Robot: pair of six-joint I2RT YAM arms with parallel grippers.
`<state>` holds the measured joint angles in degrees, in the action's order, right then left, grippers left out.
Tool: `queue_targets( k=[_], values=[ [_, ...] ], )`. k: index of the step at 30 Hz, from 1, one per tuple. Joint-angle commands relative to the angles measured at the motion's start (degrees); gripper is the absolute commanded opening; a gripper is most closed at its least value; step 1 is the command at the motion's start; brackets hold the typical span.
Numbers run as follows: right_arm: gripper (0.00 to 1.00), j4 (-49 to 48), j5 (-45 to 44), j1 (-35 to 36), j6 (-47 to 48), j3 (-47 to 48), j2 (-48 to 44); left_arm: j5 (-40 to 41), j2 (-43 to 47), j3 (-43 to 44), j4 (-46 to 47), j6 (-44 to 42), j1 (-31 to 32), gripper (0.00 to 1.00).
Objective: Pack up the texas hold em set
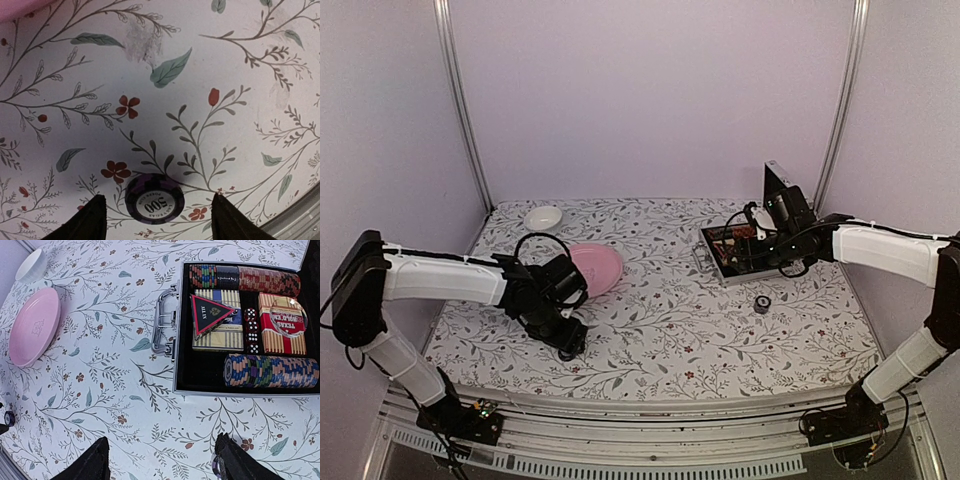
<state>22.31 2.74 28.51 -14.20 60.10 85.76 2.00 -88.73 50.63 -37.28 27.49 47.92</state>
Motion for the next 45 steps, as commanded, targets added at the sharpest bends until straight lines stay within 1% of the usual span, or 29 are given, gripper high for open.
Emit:
queue_targets(
  k=[1, 5, 11, 28, 34, 41, 45],
  values=[
    [0.74, -2.6, 1.1, 0.3, -1.2, -0.3, -0.7, 1.2, -2.3, 0.5, -1.1, -0.4, 2.0, 0.7],
    [0.74, -2.8, 1.5, 0.3, -1.4, -0.2, -0.3, 1.9, -3.4, 0.2, -1.1, -0.6, 2.6, 0.69],
    [0.74, -3.0, 1.4, 0.4, -1.7, -0.8, -0.1, 2.4, -4.9, -0.4, -1.0, -0.8, 3.1, 0.6],
    [0.74, -3.3, 0.8, 0.3, -2.0, -1.6, -0.8, 4.0, -7.0, -2.1, -1.6, 0.1, 3.7, 0.48],
    [0.74, -3.3, 1.2, 0.3, -2.1, -2.1, -1.5, 3.6, -7.7, -3.4, -1.5, 0.5, 3.7, 0.35],
    [0.74, -3.6, 3.0, 0.4, -3.3, -2.4, -3.3, 3.6, -7.4, -4.5, -1.6, 0.5, 3.7, 0.11],
    [0.75, -3.8, 6.0, 0.6, -5.1, -2.4, -4.4, 4.5, -4.8, -1.9, -1.1, -0.2, 3.7, 0.05]
  ],
)
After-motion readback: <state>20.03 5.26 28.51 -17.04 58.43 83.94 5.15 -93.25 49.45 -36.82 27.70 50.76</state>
